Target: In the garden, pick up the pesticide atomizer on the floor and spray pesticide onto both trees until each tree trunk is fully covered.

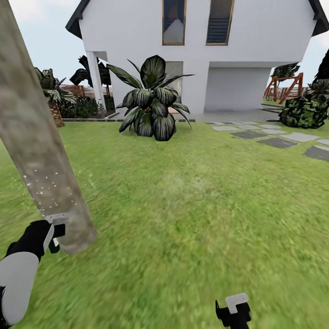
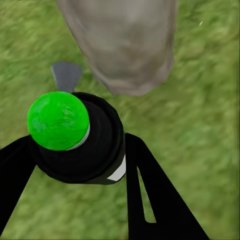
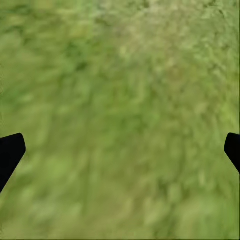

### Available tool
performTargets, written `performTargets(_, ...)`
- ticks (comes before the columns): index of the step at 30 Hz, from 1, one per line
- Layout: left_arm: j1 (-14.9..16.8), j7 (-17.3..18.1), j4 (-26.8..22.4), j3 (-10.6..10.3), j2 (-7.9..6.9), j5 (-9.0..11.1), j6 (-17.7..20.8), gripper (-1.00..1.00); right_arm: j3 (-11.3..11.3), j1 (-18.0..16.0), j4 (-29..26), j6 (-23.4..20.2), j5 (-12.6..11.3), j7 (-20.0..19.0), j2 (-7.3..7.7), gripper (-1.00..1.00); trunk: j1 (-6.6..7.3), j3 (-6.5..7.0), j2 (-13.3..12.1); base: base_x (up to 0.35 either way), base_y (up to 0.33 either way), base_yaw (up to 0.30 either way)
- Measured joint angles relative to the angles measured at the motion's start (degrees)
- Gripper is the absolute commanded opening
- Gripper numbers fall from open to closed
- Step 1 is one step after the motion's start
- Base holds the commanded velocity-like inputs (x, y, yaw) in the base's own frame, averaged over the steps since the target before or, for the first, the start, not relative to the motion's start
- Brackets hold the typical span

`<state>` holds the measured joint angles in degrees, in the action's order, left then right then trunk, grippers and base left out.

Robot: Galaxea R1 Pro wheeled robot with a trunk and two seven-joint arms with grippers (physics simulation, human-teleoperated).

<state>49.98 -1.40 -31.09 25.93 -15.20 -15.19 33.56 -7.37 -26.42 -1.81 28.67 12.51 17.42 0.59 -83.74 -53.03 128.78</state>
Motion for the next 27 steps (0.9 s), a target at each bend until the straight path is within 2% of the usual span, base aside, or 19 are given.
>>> performTargets(5, -0.73, -0.47, -0.04, 0.09, 0.04, -0.34, -0.13, -1.0, 0.01, -0.01, 0.01, -0.01, 0.0, 0.01, -0.01, 1.0, -0.03, 0.0, 0.0, 0.063, 0.014, 0.261)
performTargets(9, -1.92, -0.51, -0.02, -0.02, 0.59, 0.08, -2.14, -1.0, 0.01, -0.01, 0.01, 0.03, 0.01, 0.01, -0.03, 1.0, -0.04, 0.0, 0.0, 0.003, 0.001, 0.277)
performTargets(10, -2.12, -0.44, 0.02, 0.0, 1.24, 0.27, -2.55, -1.0, 0.04, -0.01, 0.01, 0.02, 0.01, 0.01, -0.01, 1.0, -0.04, 0.0, 0.0, 0.0, 0.0, 0.262)
performTargets(12, -3.29, -0.35, 0.01, -0.09, 3.95, 0.4, -3.33, -1.0, 0.02, -0.01, 0.01, 0.01, 0.01, 0.01, 0.02, 1.0, -0.04, -0.01, -0.01, 0.0, -0.082, 0.12)
performTargets(13, -3.57, -0.41, 0.0, -0.14, 4.75, 0.08, -4.25, -1.0, 0.02, -0.01, 0.01, 0.03, 0.01, 0.03, 0.02, 1.0, -0.04, 0.0, -0.01, 0.03, -0.199, 0.041)
performTargets(15, -3.83, -0.52, 0.04, -0.13, 5.36, -0.24, -6.28, -1.0, 0.01, 0.0, 0.01, -0.01, 0.03, 0.04, 0.02, 1.0, -0.03, 0.0, 0.0, 0.095, -0.241, 0.014)
performTargets(27, -4.14, -0.73, -0.01, 0.12, 5.49, -0.43, -7.39, -1.0, 0.07, 0.0, 0.01, -0.02, 0.09, 0.05, 0.03, 1.0, -0.03, 0.0, 0.0, 0.072, -0.267, 0.001)
